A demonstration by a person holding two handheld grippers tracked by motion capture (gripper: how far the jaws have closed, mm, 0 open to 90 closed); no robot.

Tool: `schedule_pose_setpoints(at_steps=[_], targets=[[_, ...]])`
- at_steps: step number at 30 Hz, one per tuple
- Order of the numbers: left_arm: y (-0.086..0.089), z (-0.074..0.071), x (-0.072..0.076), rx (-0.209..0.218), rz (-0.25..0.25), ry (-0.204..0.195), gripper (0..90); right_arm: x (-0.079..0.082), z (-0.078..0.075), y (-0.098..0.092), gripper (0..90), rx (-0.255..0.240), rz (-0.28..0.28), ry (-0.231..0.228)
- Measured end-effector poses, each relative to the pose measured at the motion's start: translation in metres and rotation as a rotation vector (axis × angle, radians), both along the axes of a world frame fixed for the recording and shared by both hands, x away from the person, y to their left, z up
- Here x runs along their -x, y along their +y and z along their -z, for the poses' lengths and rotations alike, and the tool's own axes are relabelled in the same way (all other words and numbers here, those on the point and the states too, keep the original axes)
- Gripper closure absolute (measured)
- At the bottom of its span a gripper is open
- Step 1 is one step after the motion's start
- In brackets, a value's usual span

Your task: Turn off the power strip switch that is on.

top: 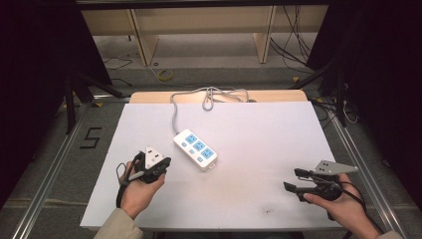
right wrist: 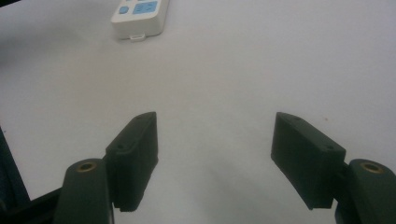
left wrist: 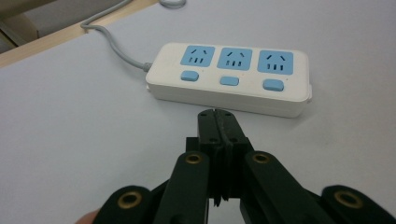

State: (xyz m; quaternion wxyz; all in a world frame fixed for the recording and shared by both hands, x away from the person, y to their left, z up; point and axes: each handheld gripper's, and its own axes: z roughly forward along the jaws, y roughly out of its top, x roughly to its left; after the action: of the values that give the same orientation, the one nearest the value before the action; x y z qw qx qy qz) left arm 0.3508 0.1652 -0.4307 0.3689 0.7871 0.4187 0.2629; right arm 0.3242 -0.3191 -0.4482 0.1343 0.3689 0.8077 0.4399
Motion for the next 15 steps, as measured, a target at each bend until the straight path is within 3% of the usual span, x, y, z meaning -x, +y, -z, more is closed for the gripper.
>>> schedule_pose_setpoints(at_steps=[15], targets=[[-0.011, 0.001, -0.027, -0.021, 0.01, 0.037, 89.8, 0.005, 0.002, -0.002, 32.3, 0.009, 0.023, 0.015]])
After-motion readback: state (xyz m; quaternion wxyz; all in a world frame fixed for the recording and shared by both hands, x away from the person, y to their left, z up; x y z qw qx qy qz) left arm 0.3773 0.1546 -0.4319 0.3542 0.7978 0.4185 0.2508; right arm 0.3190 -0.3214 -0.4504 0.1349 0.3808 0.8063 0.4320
